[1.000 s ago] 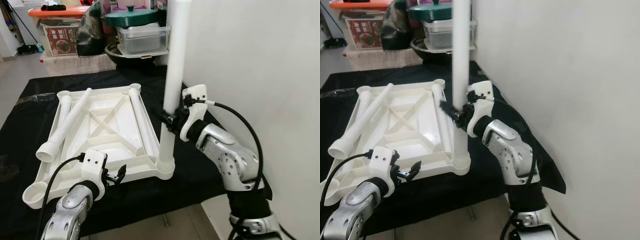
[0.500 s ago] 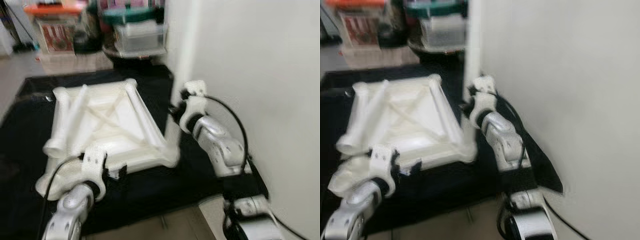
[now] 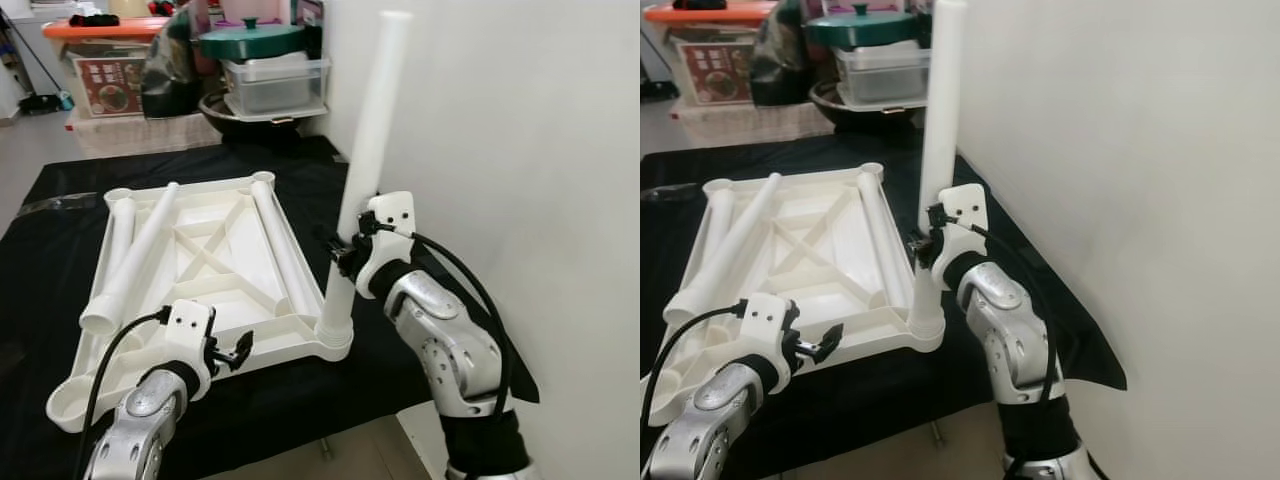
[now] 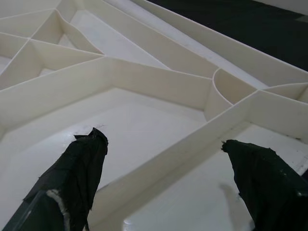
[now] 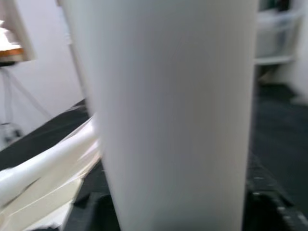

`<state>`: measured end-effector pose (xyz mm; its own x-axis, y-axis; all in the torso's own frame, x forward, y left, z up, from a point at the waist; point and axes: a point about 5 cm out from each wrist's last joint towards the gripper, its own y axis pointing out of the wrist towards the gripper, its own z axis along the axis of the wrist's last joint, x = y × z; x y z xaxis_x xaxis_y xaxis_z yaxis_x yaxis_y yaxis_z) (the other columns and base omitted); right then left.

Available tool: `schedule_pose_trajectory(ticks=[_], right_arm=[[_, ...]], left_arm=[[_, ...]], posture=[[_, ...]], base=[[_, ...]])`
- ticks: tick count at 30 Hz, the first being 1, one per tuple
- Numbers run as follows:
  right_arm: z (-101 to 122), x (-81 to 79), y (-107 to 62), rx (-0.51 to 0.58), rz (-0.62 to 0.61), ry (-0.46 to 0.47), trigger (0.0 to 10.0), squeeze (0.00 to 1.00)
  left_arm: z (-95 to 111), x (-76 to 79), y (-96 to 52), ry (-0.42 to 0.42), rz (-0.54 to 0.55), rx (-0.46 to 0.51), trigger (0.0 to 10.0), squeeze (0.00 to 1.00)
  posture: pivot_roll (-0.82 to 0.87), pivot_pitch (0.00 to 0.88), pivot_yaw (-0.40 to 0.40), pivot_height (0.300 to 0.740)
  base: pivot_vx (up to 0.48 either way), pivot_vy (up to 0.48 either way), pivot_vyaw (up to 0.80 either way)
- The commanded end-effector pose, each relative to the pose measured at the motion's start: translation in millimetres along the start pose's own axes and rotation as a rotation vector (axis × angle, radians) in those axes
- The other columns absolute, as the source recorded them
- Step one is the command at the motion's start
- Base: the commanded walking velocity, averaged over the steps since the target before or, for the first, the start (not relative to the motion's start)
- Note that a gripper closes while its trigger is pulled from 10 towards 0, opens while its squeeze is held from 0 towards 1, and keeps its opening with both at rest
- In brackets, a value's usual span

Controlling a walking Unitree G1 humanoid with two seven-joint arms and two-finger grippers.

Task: Building children table

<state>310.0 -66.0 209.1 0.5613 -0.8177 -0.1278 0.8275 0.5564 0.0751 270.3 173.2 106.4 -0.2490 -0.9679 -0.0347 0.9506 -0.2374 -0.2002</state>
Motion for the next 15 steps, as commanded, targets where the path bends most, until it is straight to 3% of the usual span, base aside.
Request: schedule_pose_trajectory(ticks=[1,2,3,5,6,8,9,12,14,15], right_arm=[[-3.2,-9.7,-3.2,-0.061,0.291,0.006,10.0,0.0],[-2.0,-14.5,-10.8,-0.091,0.479,0.002,10.0,0.0],[-2.0,-14.5,-10.8,-0.091,0.479,0.002,10.0,0.0],[-10.6,-17.2,-18.3,-0.153,0.646,-0.022,10.0,0.0],[-12.9,-17.7,-19.1,-0.165,0.641,-0.029,8.4,0.0],[-15.7,-17.7,-17.9,-0.173,0.629,-0.026,8.4,0.0],[-18.9,-10.1,-9.6,-0.179,0.531,-0.024,0.0,0.0],[-20.9,11.4,6.8,-0.168,0.272,0.011,0.0,0.0],[-20.2,15.6,8.7,-0.163,0.222,0.027,0.0,0.0],[-19.6,24.4,10.6,-0.158,0.119,0.019,0.0,0.0]], left_arm=[[-2.3,-1.0,1.4,-0.001,-0.003,-0.014,10.0,0.0],[-2.0,-2.2,1.1,0.001,0.0,-0.012,10.0,0.0],[-2.0,-2.2,1.1,0.001,0.0,-0.012,10.0,0.0],[-1.3,-3.7,0.3,-0.002,0.015,-0.007,10.0,0.0],[-1.1,-3.9,0.3,-0.003,0.018,-0.006,10.0,0.0],[-1.5,-3.9,-0.4,-0.004,0.019,-0.006,10.0,0.0],[-2.8,-3.4,-1.5,-0.004,0.019,-0.008,10.0,0.0],[-4.4,-3.0,-3.2,-0.005,0.021,-0.013,10.0,0.0],[-4.3,-3.2,-3.4,-0.005,0.021,-0.013,10.0,0.0],[-4.3,-3.2,-3.5,-0.005,0.021,-0.013,10.0,0.0]], posture=[[0.04,0.0,-0.035,0.74],[0.04,0.0,-0.035,0.74],[0.04,0.0,-0.035,0.74],[0.05,0.0,-0.045,0.74],[0.05,0.0,-0.045,0.74],[0.06,0.0,-0.051,0.74],[0.06,0.0,-0.055,0.74],[0.06,0.0,-0.054,0.74],[0.06,0.0,-0.054,0.74],[0.06,0.0,-0.052,0.74]], base=[[0.0,0.0,0.0],[0.0,0.0,0.0],[0.0,0.0,0.0],[0.0,0.0,0.0],[0.0,0.0,0.0],[0.0,0.0,0.0],[0.0,0.0,0.0],[0.0,0.0,0.0],[0.0,0.0,0.0],[0.0,0.0,0.0]])
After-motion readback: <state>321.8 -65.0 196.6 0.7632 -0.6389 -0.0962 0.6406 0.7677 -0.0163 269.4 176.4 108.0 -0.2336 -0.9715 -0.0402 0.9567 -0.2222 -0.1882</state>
